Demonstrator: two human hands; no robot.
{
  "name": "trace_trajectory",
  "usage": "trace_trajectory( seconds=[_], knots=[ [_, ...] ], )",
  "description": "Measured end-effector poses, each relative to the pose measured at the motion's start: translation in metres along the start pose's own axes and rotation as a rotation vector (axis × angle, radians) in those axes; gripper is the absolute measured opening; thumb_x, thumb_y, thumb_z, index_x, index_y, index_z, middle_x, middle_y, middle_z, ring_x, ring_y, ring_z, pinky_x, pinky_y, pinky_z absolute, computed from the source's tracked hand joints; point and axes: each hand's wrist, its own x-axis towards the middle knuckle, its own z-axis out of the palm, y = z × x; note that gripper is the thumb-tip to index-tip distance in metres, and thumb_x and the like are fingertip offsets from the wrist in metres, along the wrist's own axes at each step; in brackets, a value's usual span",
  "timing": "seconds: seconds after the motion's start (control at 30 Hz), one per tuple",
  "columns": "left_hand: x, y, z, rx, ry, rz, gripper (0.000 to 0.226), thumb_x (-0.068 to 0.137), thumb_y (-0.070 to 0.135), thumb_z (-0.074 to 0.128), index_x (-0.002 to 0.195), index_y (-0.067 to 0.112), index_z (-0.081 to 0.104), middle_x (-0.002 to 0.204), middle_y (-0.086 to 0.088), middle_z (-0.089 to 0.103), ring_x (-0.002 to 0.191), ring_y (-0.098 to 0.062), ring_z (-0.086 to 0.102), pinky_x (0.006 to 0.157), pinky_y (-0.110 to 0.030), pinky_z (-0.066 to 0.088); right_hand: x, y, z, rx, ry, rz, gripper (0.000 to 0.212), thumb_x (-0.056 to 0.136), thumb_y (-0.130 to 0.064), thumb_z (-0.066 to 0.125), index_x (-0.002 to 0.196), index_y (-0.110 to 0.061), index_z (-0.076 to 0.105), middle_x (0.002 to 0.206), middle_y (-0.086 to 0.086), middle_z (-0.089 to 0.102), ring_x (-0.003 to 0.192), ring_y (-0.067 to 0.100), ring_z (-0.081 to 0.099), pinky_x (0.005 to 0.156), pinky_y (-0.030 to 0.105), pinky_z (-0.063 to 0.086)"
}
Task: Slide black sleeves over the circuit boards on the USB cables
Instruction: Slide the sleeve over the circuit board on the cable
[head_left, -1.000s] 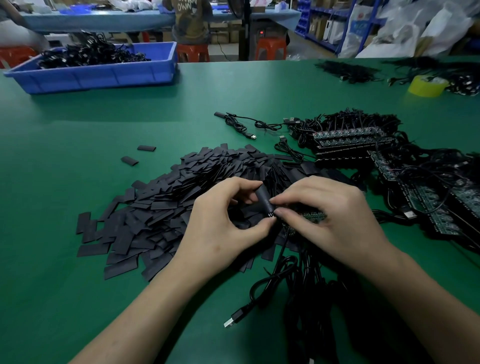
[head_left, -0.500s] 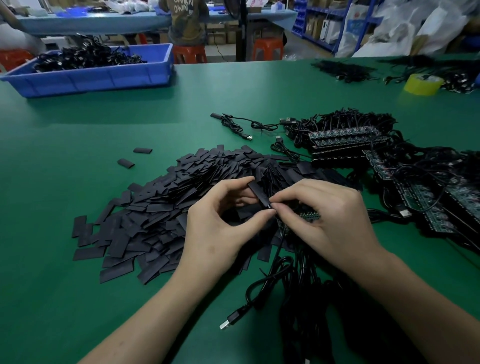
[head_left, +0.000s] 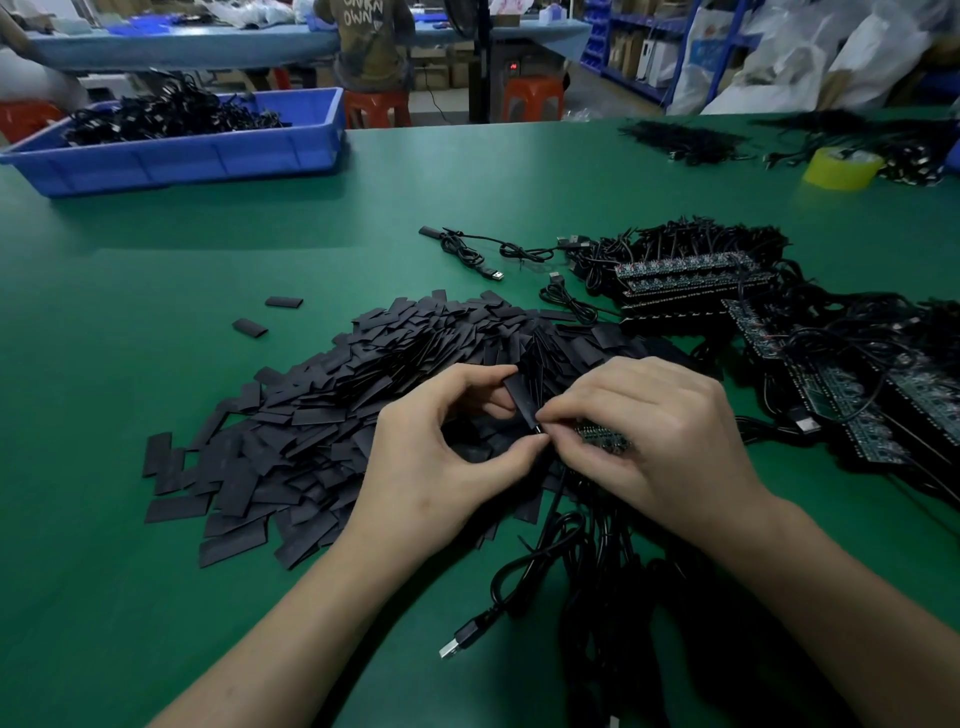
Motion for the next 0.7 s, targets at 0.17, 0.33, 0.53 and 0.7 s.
trace_trajectory(
  seconds=[0.17, 0.33, 0.53, 0.7],
  knots=[
    [0.002, 0.001, -0.002, 0.08, -0.013, 0.026, 0.049, 0.074, 0.025, 0.089, 0.119, 0.025, 0.07, 0.099, 0.01, 0.074, 0.099, -0.011, 0.072, 0.091, -0.022, 0.055, 0.0, -0.001, 0.004, 0.157, -0.021, 0.123, 0.003, 0.088, -0.013, 0.075, 0.087, -0.013, 0.078, 0.085, -0.005, 0.072, 0.077, 0.016, 0.069, 0.068, 0.04, 0.054],
    [0.002, -0.001, -0.002, 0.084, -0.008, 0.007, 0.049, 0.074, 0.024, 0.09, 0.119, 0.025, 0.071, 0.099, 0.01, 0.075, 0.098, -0.012, 0.072, 0.092, -0.027, 0.056, 0.0, 0.001, 0.002, 0.206, -0.081, 0.14, 0.004, 0.09, -0.013, 0.073, 0.091, -0.014, 0.077, 0.087, -0.007, 0.07, 0.079, 0.012, 0.067, 0.069, 0.036, 0.054],
    [0.002, -0.001, -0.002, 0.078, 0.052, 0.022, 0.047, 0.074, 0.024, 0.09, 0.117, 0.024, 0.071, 0.096, 0.009, 0.074, 0.096, -0.013, 0.072, 0.089, -0.025, 0.056, 0.002, -0.001, -0.003, 0.316, -0.149, 0.351, 0.01, 0.091, -0.031, 0.066, 0.094, -0.025, 0.073, 0.087, -0.013, 0.069, 0.082, 0.011, 0.067, 0.072, 0.029, 0.052],
    [0.003, -0.002, -0.002, 0.011, 0.132, -0.014, 0.046, 0.075, 0.029, 0.089, 0.117, 0.025, 0.071, 0.096, 0.01, 0.073, 0.098, -0.012, 0.071, 0.09, -0.022, 0.056, 0.004, 0.006, -0.007, 0.311, -0.368, 0.414, 0.032, 0.086, -0.059, 0.058, 0.089, -0.032, 0.075, 0.086, -0.017, 0.068, 0.095, 0.009, 0.061, 0.083, 0.032, 0.049]
  ],
)
